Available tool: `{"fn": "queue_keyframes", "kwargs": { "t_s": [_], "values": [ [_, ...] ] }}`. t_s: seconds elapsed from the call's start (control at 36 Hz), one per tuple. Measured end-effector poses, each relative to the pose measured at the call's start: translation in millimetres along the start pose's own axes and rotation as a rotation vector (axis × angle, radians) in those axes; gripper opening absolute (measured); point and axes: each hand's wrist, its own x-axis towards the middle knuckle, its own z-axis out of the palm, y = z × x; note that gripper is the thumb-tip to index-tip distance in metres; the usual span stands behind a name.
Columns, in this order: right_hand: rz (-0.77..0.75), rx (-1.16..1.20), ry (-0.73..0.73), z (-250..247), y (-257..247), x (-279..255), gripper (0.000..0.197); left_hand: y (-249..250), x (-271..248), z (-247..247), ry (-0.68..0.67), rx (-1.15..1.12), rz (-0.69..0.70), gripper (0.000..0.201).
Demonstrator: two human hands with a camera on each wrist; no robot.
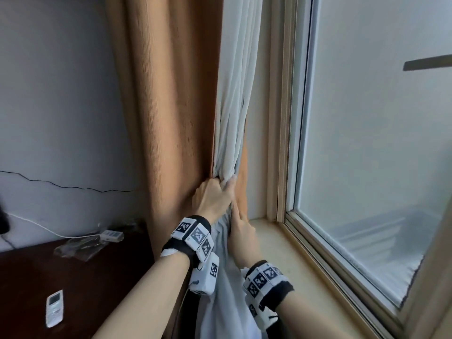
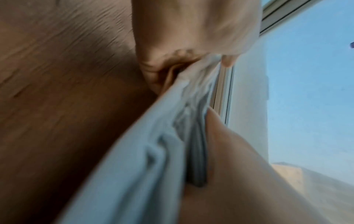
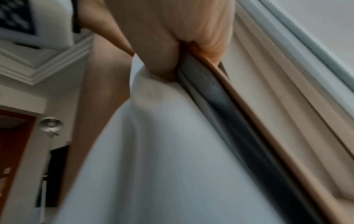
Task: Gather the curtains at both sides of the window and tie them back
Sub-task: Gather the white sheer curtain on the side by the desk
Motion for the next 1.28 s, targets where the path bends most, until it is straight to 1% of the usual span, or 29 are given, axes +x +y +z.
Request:
{"fn": "queue_keyframes", "kwargs": {
  "t_s": [0.03, 0.06, 0.11, 0.17, 0.19, 0.25, 0.31, 0.33, 0.36, 0.44, 0.5, 0.56, 0.61, 0.67, 0.69, 0.72, 0.78, 0.83, 0.89, 0.92, 0.97, 1.0, 1.03, 1.06, 1.11, 1.14, 1.17, 1.19, 1.28],
  "values": [
    [-0.022, 0.020, -0.027, 1, -1, -2, 0.082, 2, -2, 0, 0.000, -0.008, -0.012, 0.073],
    [-0.046, 0.031, -0.057, 4, -2, -4, 0.084, 4, -3, 0, 0.014, 0.033, -0.012, 0.076],
    [-0.100, 0.048, -0.107, 5, -8, -12, 0.080, 6, -4, 2, 0.064, 0.169, 0.006, 0.061],
    [-0.133, 0.118, -0.139, -1, -14, -18, 0.075, 7, -3, 3, 0.097, 0.241, 0.010, 0.039],
    [-0.122, 0.178, -0.149, -6, -15, -18, 0.075, 6, -1, 3, 0.101, 0.245, 0.018, 0.032],
    [-0.064, 0.313, -0.131, -13, -9, -16, 0.074, 3, 1, 3, 0.093, 0.248, 0.049, 0.027],
    [0.057, 0.376, -0.028, -8, 6, -15, 0.069, 0, 2, 3, 0.096, 0.261, 0.085, 0.027],
    [0.108, 0.359, 0.003, -4, 13, -17, 0.067, -2, 2, 3, 0.104, 0.270, 0.099, 0.027],
    [0.142, 0.324, -0.007, 3, 22, -19, 0.067, -4, 3, 3, 0.115, 0.280, 0.110, 0.026],
    [0.242, 0.138, -0.142, 24, 48, -30, 0.065, -12, 4, 1, 0.143, 0.318, 0.107, 0.023],
    [0.307, -0.034, -0.235, 29, 60, -38, 0.049, -18, 6, -3, 0.154, 0.347, 0.096, 0.022],
    [0.379, -0.218, -0.374, 28, 70, -52, 0.029, -27, 10, -8, 0.175, 0.380, 0.085, 0.021],
    [0.403, -0.358, -0.493, 25, 74, -70, 0.019, -37, 14, -14, 0.197, 0.418, 0.075, 0.020],
    [0.370, -0.430, -0.522, 25, 75, -87, 0.009, -46, 19, -20, 0.210, 0.466, 0.073, 0.018],
    [0.339, -0.455, -0.515, 26, 74, -93, 0.004, -50, 22, -22, 0.214, 0.488, 0.074, 0.017],
    [0.323, -0.461, -0.489, 23, 71, -98, 0.003, -54, 26, -25, 0.217, 0.510, 0.077, 0.017],
    [0.333, -0.458, -0.416, 11, 62, -105, 0.003, -60, 32, -29, 0.218, 0.541, 0.083, 0.017],
    [0.337, -0.465, -0.326, -4, 55, -111, 0.013, -63, 37, -31, 0.206, 0.571, 0.087, 0.018],
    [0.287, -0.479, -0.259, -12, 44, -123, 0.012, -63, 41, -29, 0.186, 0.601, 0.089, 0.019],
    [0.263, -0.497, -0.277, -12, 37, -130, 0.011, -61, 42, -28, 0.172, 0.615, 0.090, 0.020],
    [0.221, -0.454, -0.345, 0, 24, -146, 0.028, -57, 43, -22, 0.156, 0.639, 0.099, 0.020],
    [0.206, -0.449, -0.385, 10, 18, -156, 0.030, -54, 42, -19, 0.153, 0.642, 0.110, 0.020],
    [0.194, -0.451, -0.416, 20, 13, -165, 0.027, -51, 42, -15, 0.149, 0.641, 0.124, 0.020],
    [0.210, -0.416, -0.463, 32, 10, -171, 0.033, -47, 41, -11, 0.144, 0.636, 0.136, 0.021],
    [0.268, -0.363, -0.542, 60, 10, -179, 0.062, -40, 39, -4, 0.143, 0.615, 0.153, 0.022],
    [0.319, -0.302, -0.581, 73, 10, -181, 0.069, -37, 37, -1, 0.142, 0.603, 0.161, 0.023],
    [0.387, -0.232, -0.612, 85, 11, -180, 0.073, -33, 34, 3, 0.140, 0.593, 0.167, 0.023],
    [0.445, -0.187, -0.610, 96, 13, -177, 0.074, -30, 32, 6, 0.138, 0.585, 0.175, 0.024],
    [0.614, -0.169, -0.547, 121, 21, -163, 0.071, -21, 24, 15, 0.133, 0.560, 0.209, 0.023]
  ]
}}
